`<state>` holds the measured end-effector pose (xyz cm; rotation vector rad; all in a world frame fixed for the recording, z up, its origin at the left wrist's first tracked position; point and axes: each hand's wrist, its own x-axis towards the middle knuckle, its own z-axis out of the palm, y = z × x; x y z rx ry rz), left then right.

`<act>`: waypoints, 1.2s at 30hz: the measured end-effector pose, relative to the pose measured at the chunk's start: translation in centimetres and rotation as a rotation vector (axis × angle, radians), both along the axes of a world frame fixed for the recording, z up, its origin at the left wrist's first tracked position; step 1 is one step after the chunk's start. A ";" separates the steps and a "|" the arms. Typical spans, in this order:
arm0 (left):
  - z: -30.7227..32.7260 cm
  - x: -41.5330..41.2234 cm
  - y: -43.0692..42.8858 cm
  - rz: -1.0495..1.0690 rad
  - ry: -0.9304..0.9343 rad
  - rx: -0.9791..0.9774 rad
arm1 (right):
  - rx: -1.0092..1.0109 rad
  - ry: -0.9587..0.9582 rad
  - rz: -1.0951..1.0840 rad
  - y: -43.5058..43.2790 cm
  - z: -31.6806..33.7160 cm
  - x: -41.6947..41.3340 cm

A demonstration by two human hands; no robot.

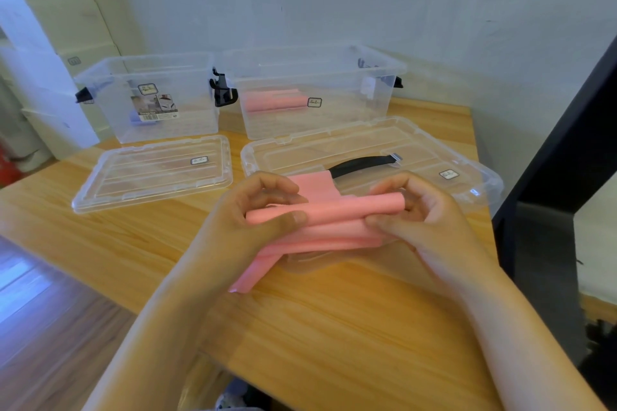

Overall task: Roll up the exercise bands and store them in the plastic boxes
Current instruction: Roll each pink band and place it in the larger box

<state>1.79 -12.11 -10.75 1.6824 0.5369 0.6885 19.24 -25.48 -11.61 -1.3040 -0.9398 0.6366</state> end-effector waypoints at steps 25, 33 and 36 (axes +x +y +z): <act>0.2 0.0 -0.5 0.029 -0.036 0.006 | -0.042 0.009 -0.053 -1.0 1.1 -0.1; 0.2 0.7 -0.9 0.038 -0.037 0.023 | -0.007 -0.010 0.004 -1.4 1.1 0.1; 0.1 0.6 -0.8 0.079 -0.081 0.050 | -0.117 0.011 0.048 -1.4 1.0 0.2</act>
